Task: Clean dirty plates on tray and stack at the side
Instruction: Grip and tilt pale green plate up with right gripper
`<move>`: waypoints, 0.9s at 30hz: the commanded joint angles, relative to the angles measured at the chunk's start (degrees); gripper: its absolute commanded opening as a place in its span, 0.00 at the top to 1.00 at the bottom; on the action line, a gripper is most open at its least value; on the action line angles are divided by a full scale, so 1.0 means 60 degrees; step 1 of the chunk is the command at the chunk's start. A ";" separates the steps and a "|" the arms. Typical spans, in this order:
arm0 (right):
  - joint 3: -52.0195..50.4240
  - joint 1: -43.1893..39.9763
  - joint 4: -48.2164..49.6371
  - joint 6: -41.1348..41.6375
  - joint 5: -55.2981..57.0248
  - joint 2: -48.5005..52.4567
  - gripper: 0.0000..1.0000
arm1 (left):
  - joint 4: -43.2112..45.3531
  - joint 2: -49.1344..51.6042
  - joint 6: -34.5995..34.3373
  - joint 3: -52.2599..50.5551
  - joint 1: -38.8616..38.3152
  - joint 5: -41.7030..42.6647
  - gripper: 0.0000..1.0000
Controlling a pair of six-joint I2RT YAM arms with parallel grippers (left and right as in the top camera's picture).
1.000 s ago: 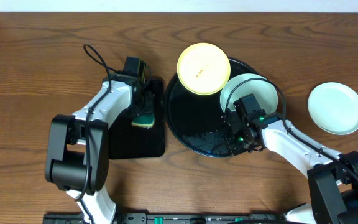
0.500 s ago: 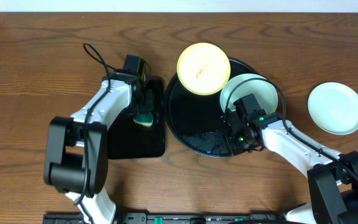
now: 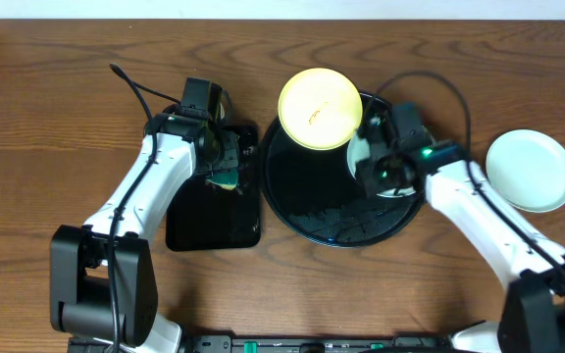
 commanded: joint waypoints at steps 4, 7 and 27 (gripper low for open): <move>0.0605 -0.1104 -0.0284 0.0492 0.1497 -0.0648 0.12 | -0.0015 0.0000 -0.0015 0.0018 0.0047 -0.0153 0.93; 0.0605 -0.1960 -0.0470 0.0969 0.1515 -0.0707 0.15 | -0.0015 0.0000 -0.0015 0.0018 0.0047 -0.0153 0.93; 0.0499 -0.4109 0.0608 0.0670 -0.0033 0.1647 0.42 | -0.0015 0.0000 -0.0015 0.0018 0.0047 -0.0153 0.93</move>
